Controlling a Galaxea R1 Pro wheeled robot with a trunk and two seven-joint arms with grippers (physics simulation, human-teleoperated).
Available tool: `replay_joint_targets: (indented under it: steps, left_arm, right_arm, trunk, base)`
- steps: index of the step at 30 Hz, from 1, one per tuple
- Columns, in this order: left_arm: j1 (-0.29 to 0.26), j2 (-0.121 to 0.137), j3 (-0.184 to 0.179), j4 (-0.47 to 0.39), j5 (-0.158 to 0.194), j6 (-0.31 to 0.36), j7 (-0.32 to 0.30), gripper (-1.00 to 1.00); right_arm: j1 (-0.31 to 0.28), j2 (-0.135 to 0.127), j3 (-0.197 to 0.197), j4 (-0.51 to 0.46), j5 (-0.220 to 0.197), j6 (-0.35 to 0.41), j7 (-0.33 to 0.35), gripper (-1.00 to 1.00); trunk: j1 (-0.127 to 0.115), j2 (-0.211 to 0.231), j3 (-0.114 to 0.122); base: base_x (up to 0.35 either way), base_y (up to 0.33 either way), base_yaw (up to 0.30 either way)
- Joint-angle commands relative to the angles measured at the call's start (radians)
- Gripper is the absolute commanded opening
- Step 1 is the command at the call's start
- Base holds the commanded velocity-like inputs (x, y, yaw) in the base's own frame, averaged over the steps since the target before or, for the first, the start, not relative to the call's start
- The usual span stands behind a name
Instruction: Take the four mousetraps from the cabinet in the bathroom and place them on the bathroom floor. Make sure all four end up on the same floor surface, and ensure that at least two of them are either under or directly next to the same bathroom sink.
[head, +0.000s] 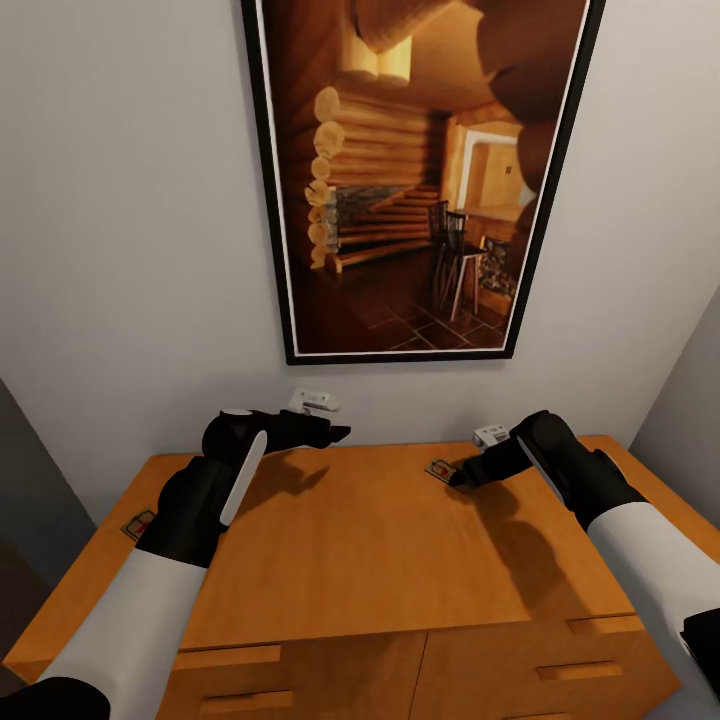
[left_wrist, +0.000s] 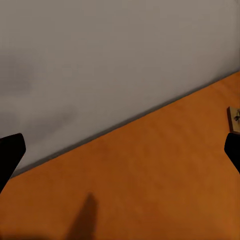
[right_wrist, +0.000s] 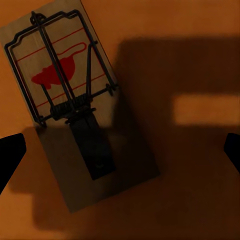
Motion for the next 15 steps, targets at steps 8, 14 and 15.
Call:
replay_joint_targets:
  steps: [8, 14, 15]
  left_arm:
    - [-0.001, 0.0, 0.0, -0.001, 0.006, 0.006, 0.002, 1.0]
    - [-0.001, 0.0, 0.0, -0.001, 0.006, 0.006, 0.002, 1.0]
    - [-0.001, 0.0, 0.0, -0.001, 0.006, 0.006, 0.002, 1.0]
  right_arm:
    - [0.0, 0.0, 0.003, 0.053, 0.017, 0.002, 0.001, -1.0]
    - [0.0, 0.0, 0.002, 0.088, 0.018, 0.002, 0.002, -1.0]
    - [0.0, 0.0, 0.002, 0.09, 0.018, 0.002, 0.003, -1.0]
  trunk:
    - [0.0, -0.001, -0.001]
    - [0.0, -0.001, -0.001]
    - [0.0, -0.001, -0.001]
  base:
    - [0.0, 0.0, 0.0]
    - [0.0, 0.0, 0.0]
    - [0.0, 0.0, 0.0]
